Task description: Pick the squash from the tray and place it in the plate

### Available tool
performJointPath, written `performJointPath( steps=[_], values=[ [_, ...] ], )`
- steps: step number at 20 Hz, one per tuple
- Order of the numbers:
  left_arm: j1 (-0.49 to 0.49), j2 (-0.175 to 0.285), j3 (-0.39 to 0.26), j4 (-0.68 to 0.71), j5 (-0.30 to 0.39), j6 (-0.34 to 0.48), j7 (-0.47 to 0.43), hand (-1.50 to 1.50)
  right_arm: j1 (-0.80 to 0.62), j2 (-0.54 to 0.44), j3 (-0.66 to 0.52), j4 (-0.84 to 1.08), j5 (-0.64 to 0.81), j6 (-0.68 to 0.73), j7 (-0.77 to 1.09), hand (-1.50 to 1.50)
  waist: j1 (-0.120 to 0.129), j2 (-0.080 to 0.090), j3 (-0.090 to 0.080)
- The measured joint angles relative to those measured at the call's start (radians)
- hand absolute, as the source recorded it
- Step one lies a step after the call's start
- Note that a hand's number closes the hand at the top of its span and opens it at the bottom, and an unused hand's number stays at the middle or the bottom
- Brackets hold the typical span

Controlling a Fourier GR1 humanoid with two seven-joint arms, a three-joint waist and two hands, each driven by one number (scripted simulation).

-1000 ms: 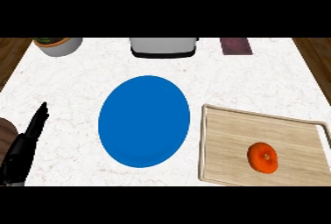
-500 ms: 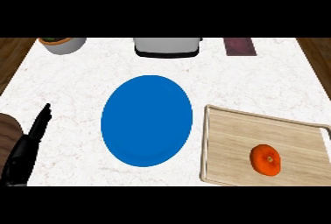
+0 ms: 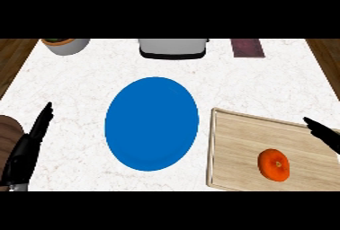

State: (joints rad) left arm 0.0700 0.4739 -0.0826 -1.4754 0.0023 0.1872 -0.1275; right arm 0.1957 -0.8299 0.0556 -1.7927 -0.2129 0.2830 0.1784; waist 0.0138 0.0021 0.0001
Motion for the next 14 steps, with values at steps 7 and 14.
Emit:
performJointPath(
  steps=[7, 14],
  values=[
    [0.017, -0.030, 0.028, 0.003, -0.023, -0.027, -0.008, 0.00, -0.118, 0.063, 0.038, 0.150, 0.123, 0.110, -0.028, -1.50, -0.007, -0.001, 0.000],
    [0.025, -0.059, 0.061, -0.003, -0.058, -0.048, -0.015, 0.00, -0.138, 0.138, 0.049, 0.212, 0.219, 0.197, -0.071, -1.50, -0.011, -0.002, 0.000]
  ],
)
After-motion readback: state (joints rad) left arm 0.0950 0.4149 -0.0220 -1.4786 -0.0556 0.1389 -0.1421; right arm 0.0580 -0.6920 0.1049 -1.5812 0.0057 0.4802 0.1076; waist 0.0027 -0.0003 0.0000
